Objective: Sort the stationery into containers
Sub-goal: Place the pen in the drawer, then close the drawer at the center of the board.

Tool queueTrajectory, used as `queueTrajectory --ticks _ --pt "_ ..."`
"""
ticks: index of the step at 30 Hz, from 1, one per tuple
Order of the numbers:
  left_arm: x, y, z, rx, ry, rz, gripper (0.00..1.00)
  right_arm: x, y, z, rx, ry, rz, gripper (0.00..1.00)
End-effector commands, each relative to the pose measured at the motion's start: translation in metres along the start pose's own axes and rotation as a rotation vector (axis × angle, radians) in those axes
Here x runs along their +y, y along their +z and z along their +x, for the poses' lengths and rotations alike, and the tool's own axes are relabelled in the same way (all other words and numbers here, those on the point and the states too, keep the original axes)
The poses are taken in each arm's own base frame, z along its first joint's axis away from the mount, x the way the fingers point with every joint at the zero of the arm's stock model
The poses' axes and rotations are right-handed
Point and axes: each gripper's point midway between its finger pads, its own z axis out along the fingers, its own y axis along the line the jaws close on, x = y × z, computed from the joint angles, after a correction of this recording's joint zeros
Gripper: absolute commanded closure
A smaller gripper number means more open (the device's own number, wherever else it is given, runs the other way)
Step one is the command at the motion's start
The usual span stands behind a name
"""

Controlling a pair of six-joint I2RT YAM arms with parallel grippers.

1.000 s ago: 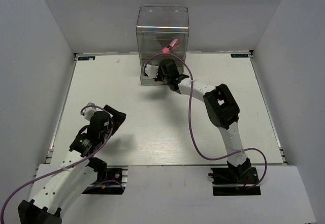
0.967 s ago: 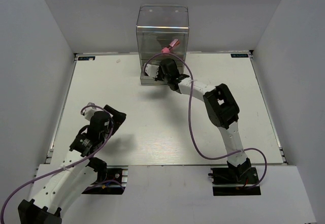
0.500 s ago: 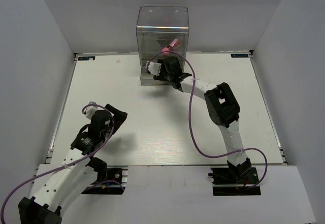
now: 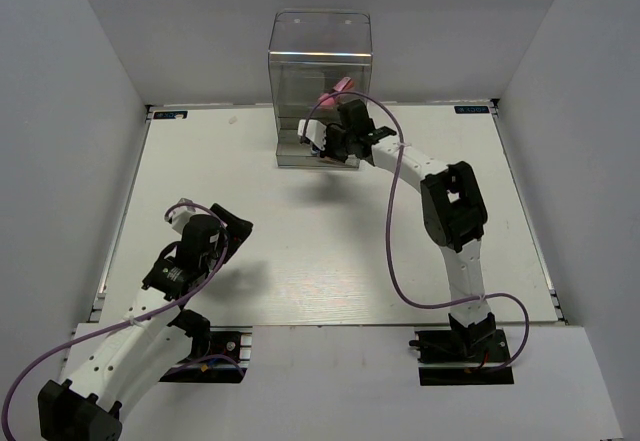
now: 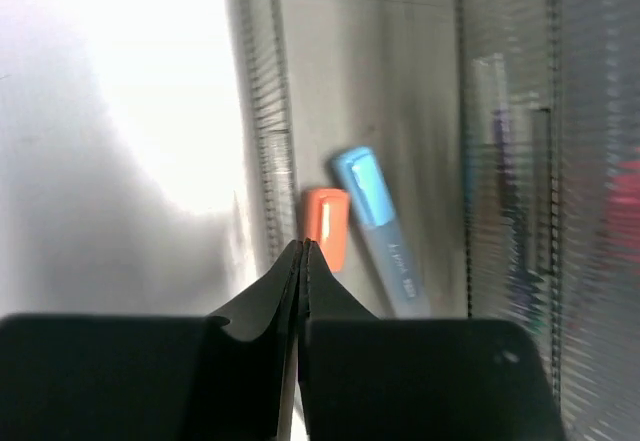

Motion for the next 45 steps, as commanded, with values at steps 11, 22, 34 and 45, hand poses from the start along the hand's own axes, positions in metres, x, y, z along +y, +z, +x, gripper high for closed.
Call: queueTrajectory --ticks 11,22,34,45 --pt "-0.007 -0.001 -0.002 -0.003 0.007 0.027 0.00 0.018 0.014 0.014 0.069 -0.005 -0.157 1.00" --pt "-0.007 -0.001 -0.002 -0.003 0.007 0.027 0.00 -0.008 0.027 0.039 0.166 0.023 0.017 1.00" --pt "-0.008 0.003 0.001 0.009 0.010 0.023 0.00 -0.066 0.032 0.065 0.297 -0.051 0.312 1.00" --pt "-0.005 0.002 0.002 0.013 0.013 0.014 0.00 -0.100 0.028 0.069 0.324 -0.084 0.489 1.00"
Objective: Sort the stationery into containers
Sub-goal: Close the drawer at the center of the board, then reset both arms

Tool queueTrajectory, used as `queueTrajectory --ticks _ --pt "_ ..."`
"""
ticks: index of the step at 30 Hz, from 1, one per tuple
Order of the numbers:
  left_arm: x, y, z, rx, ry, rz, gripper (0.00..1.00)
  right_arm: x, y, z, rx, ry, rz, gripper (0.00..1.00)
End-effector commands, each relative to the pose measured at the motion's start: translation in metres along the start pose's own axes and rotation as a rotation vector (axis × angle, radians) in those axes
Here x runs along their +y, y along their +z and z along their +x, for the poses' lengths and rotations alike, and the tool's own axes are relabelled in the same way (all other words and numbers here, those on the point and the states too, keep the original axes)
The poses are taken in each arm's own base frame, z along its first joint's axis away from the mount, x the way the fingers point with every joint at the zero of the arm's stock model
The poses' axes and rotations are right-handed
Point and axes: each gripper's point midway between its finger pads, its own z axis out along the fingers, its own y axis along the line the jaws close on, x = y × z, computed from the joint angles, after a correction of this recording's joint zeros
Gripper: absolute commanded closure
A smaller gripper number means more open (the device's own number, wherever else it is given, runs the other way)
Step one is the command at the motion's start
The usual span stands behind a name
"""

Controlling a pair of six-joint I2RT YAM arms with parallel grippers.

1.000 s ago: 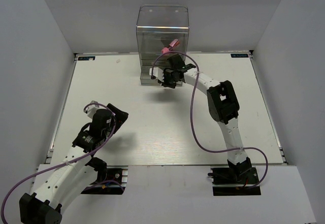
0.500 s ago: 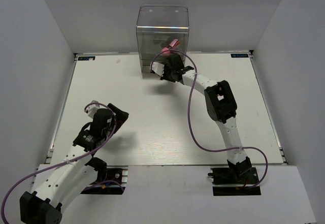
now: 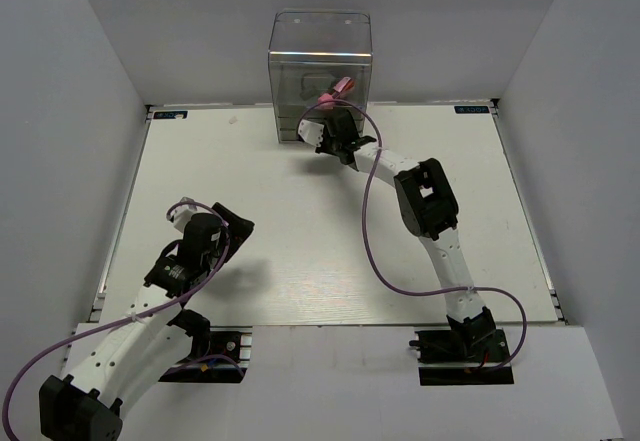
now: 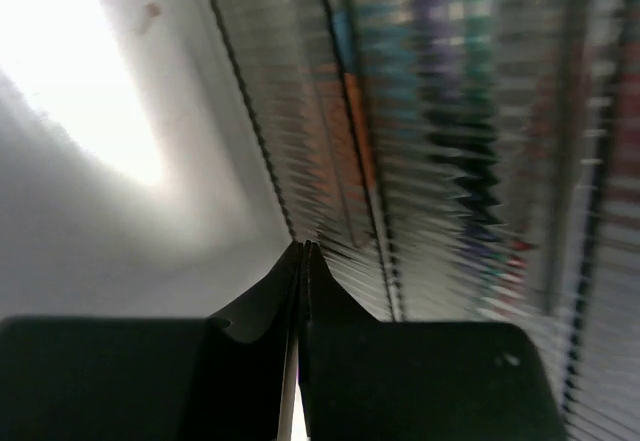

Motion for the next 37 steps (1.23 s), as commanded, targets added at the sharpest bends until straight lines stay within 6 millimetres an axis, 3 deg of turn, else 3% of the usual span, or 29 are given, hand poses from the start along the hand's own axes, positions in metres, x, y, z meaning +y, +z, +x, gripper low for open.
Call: queueTrajectory --ticks 1,10,12,13,14,15,16,18,19,21,22,23,28,29,33,34,36,37 --pt "-0.004 -0.001 0.000 0.004 0.009 0.015 0.00 -0.046 -0.004 -0.013 -0.033 0.003 0.167 1.00" --pt "-0.006 -0.001 -0.001 0.004 0.009 0.015 0.00 -0.045 -0.011 -0.010 -0.032 0.008 0.162 1.00" --pt "-0.006 -0.001 -0.001 0.004 0.009 0.015 0.00 -0.035 -0.019 -0.013 -0.089 0.028 0.067 1.00" --pt "-0.006 -0.001 -0.001 0.004 0.009 0.015 0.00 -0.008 -0.025 -0.020 -0.095 0.029 -0.033 1.00" --pt "-0.007 -0.002 0.001 0.009 0.015 0.020 0.00 -0.009 -0.042 -0.039 -0.178 0.050 -0.082 1.00" --pt "-0.009 -0.004 0.001 0.013 0.012 0.033 0.00 0.004 -0.061 -0.050 -0.237 0.053 -0.158 1.00" --pt "-0.009 -0.004 0.001 0.013 0.023 0.033 0.00 0.028 -0.068 -0.043 -0.235 0.069 -0.227 1.00" --pt "-0.017 -0.007 -0.002 0.004 0.022 0.074 0.00 0.031 -0.112 -0.067 -0.349 0.136 -0.287 1.00" --pt "-0.017 -0.006 0.000 0.010 0.029 0.085 0.00 0.042 -0.120 -0.063 -0.354 0.169 -0.319 0.80" --pt "-0.022 -0.007 0.002 0.017 0.034 0.120 0.00 0.037 -0.158 -0.081 -0.417 0.293 -0.350 0.55" --pt "-0.028 -0.008 0.000 0.009 0.036 0.153 0.00 0.045 -0.162 -0.074 -0.400 0.331 -0.368 0.25" --pt "-0.032 -0.009 0.000 0.009 0.050 0.173 0.00 0.036 -0.176 -0.079 -0.415 0.359 -0.342 0.10" --pt "-0.067 -0.018 -0.003 0.004 0.124 0.345 0.00 0.022 -0.217 -0.073 -0.360 0.619 -0.288 0.10" --pt "-0.070 -0.018 0.000 0.021 0.141 0.364 0.00 0.012 -0.233 -0.072 -0.369 0.627 -0.244 0.10" --pt "-0.094 -0.024 -0.007 0.013 0.194 0.432 0.00 0.010 -0.259 -0.056 -0.357 0.699 -0.188 0.10" --pt "-0.095 -0.025 -0.004 0.028 0.217 0.446 0.00 -0.001 -0.277 -0.059 -0.390 0.697 -0.148 0.10" --pt "-0.108 -0.031 -0.007 0.024 0.235 0.494 0.00 0.010 -0.275 -0.046 -0.380 0.706 -0.132 0.10" --pt "-0.110 -0.033 -0.007 0.024 0.244 0.507 0.00 0.005 -0.289 -0.049 -0.416 0.701 -0.114 0.10"
